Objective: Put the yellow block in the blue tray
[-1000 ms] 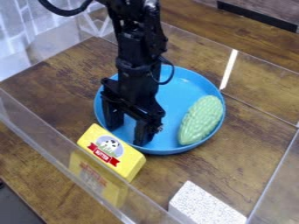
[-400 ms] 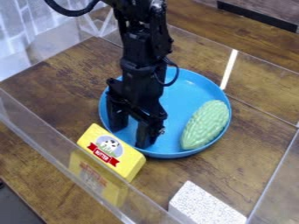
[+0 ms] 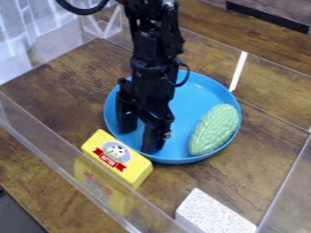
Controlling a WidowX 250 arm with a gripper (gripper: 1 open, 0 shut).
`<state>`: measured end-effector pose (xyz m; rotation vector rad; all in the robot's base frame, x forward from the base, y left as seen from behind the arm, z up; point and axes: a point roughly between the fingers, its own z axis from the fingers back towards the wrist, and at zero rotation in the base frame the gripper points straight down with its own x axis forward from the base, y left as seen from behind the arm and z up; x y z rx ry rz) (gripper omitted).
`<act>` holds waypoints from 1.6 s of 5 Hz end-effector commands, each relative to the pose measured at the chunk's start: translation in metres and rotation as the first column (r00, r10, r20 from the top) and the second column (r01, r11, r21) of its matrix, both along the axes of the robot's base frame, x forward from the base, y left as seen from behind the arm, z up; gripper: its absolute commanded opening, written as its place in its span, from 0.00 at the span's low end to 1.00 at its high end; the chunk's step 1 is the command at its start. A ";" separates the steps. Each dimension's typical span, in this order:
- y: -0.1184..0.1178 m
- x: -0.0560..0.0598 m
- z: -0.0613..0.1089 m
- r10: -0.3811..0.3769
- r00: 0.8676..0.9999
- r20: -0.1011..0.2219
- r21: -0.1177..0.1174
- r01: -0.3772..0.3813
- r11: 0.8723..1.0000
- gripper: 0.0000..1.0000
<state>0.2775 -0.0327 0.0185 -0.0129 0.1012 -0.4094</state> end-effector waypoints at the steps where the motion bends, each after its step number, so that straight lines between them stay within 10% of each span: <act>1: -0.008 0.003 0.002 -0.009 1.000 0.014 -0.002 0.009 1.000 1.00; 6: 0.000 -0.004 0.005 0.200 0.980 0.013 0.023 -0.200 0.979 1.00; 8: 0.009 -0.007 0.006 0.163 0.986 0.016 0.030 -0.163 0.986 1.00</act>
